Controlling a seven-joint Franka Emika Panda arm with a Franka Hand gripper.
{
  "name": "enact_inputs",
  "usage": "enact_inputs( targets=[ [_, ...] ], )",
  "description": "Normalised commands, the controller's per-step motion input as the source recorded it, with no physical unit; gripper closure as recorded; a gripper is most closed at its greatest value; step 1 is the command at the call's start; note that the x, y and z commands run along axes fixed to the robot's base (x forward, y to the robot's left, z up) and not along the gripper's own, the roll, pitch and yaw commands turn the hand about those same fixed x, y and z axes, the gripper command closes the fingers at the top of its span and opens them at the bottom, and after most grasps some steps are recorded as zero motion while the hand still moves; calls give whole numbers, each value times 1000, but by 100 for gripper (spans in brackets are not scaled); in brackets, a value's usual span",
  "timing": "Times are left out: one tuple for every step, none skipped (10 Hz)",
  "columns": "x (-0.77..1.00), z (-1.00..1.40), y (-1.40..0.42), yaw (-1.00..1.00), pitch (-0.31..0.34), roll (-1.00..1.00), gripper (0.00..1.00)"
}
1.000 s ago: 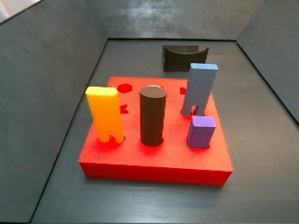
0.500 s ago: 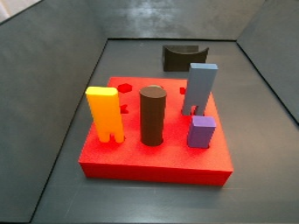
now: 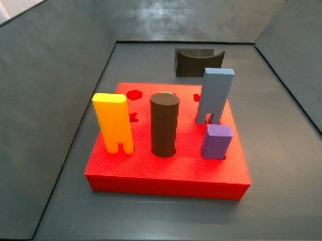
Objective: Pick up the arch object. Move up. Rotate the arch object. Move to above the board. Insert the arch object.
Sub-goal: Insert the arch object.
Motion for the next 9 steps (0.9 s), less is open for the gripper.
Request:
enact_inputs(
  targets=[
    [1000,-477,254,-89,0,-120,100],
    [1000,-500,229,-111,0,-103,100],
    [1000,-651,206,-103,0,-73,100],
    [1000,-766,189,-66,0,-46,100],
    [1000,-840,74,-54,0,0,100],
    [1000,-926,0,-14,37,107,100],
    [983,-906,0,0,34,151,100],
    [926,-897,0,-17,0,176,100],
    [914,-854,0,-46,0,194,100]
  ],
)
